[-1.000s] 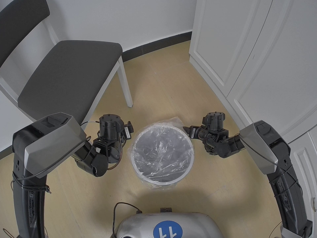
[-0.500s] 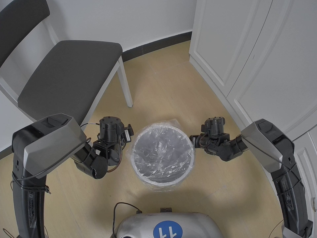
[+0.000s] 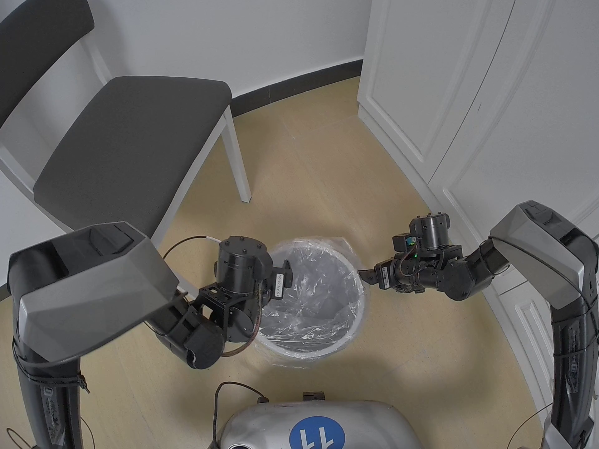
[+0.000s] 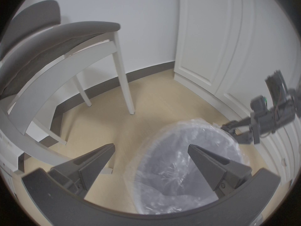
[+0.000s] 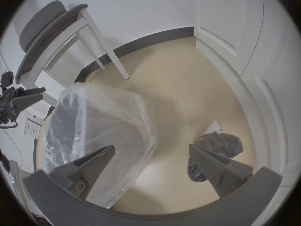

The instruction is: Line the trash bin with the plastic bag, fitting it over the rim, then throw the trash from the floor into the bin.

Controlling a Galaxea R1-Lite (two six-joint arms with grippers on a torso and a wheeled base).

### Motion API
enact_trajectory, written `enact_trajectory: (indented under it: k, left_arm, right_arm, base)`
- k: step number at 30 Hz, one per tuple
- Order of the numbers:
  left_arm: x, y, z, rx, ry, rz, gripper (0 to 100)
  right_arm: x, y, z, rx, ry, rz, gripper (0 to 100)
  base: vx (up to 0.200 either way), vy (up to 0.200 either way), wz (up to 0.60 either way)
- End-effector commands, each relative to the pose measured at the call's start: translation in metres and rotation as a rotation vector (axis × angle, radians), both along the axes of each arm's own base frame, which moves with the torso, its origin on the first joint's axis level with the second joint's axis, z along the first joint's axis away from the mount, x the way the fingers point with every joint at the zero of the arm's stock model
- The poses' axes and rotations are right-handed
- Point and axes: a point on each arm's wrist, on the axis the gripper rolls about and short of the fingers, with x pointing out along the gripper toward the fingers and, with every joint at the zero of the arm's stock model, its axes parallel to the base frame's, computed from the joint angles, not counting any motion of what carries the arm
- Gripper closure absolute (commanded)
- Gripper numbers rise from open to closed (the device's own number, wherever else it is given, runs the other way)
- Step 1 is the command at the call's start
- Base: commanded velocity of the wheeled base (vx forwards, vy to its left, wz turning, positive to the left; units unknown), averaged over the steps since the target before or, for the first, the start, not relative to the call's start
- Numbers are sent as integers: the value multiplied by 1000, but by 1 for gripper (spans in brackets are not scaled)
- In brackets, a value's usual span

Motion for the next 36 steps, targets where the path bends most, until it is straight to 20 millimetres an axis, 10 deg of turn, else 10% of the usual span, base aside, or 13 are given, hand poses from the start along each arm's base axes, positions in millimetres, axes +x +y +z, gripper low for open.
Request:
enact_trajectory:
  k: [1, 19, 36]
  left_arm:
    - [-10, -18, -11, 41, 18, -58, 0]
    - [-3, -57, -72, 319, 30, -105, 0]
    - [-81, -75, -86, 348, 130, -258, 0]
  right_arm:
    - [-5, -4, 15, -18, -28, 6, 0]
    - [-9, -13, 24, -71, -58, -30, 0]
    - [-23, -11, 26, -92, -146, 13, 0]
  base:
    - [0, 0, 0]
    - [0, 0, 0]
    - [0, 0, 0]
